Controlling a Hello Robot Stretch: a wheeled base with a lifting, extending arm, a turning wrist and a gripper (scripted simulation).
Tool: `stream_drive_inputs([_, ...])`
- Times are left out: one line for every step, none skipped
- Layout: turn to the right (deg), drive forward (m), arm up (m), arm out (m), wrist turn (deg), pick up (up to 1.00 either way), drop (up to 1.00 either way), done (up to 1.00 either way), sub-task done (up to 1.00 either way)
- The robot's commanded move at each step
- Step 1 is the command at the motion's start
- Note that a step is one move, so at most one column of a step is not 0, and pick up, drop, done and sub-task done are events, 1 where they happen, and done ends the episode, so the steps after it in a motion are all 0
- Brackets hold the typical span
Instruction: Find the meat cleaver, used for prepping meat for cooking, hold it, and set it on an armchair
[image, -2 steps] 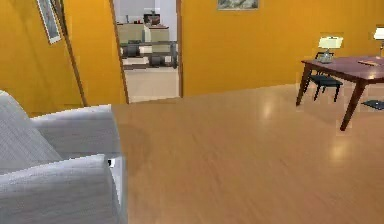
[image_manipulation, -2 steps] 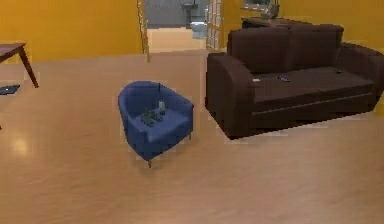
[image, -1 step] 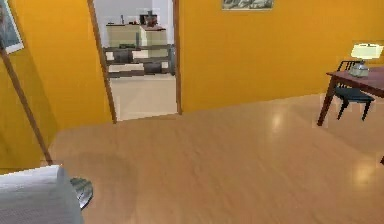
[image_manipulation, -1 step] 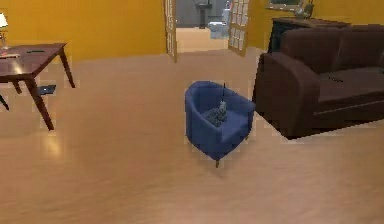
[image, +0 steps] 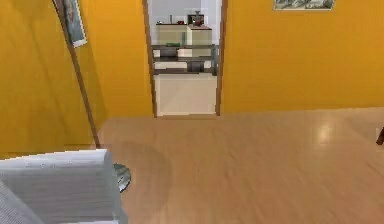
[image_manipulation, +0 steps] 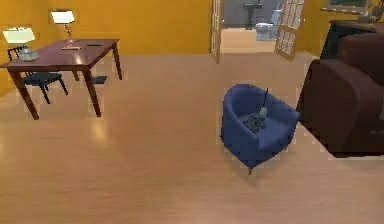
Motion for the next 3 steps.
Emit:
stream_drive_inputs([0.0, 1.0, 0.0, 0.0, 0.0, 0.0, 0.0, 0.0, 0.0])
stream_drive_inputs([-3.0, 0.0, 0.0, 0.0, 0.0, 0.0, 0.0, 0.0, 0.0])
stream_drive_inputs([45.0, 0.0, 0.0, 0.0, 0.0, 0.0, 0.0, 0.0, 0.0])
